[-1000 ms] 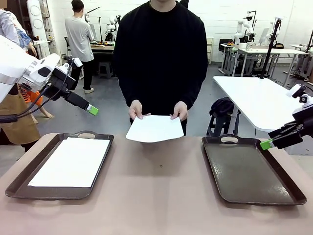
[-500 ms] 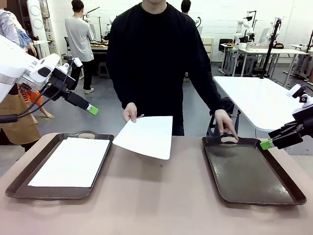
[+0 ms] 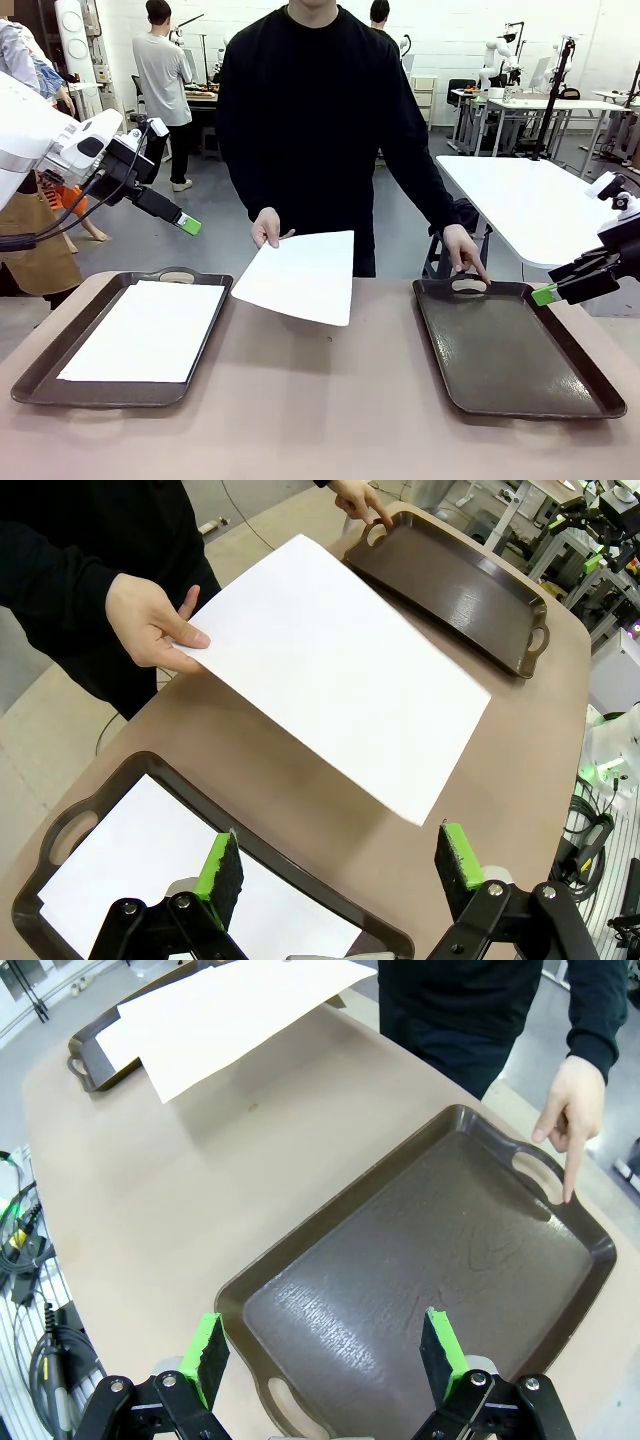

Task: Sort the A4 documents.
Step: Receive the A4 Paper.

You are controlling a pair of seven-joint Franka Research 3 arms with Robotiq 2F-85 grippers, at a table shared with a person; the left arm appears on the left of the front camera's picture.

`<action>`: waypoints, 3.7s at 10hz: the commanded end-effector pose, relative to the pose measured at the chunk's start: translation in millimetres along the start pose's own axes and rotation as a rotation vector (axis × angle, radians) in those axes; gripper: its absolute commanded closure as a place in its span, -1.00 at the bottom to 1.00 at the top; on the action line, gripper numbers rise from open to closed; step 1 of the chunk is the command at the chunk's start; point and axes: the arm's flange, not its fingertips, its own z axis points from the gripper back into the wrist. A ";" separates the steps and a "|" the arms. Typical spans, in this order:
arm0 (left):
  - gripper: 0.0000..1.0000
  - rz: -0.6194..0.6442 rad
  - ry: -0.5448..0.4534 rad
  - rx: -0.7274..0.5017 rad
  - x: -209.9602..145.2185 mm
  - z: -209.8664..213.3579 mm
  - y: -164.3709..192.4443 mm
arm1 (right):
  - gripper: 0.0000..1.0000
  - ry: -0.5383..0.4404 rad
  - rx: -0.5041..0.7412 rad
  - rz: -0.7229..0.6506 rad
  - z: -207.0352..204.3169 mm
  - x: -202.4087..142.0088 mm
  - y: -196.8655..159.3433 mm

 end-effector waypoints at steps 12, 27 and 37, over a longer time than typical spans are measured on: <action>-1.00 -0.014 -0.024 -0.009 0.0 0.4 -1.1 | -1.00 -0.081 0.346 -0.274 -45.8 25.6 0.0; -1.00 -0.014 -0.024 -0.009 0.0 0.4 -1.1 | -1.00 -0.227 0.862 -1.130 -258.4 74.4 50.4; -1.00 -0.014 -0.024 -0.009 0.0 0.4 -1.1 | -0.69 -0.217 0.827 -1.183 -301.9 98.9 28.5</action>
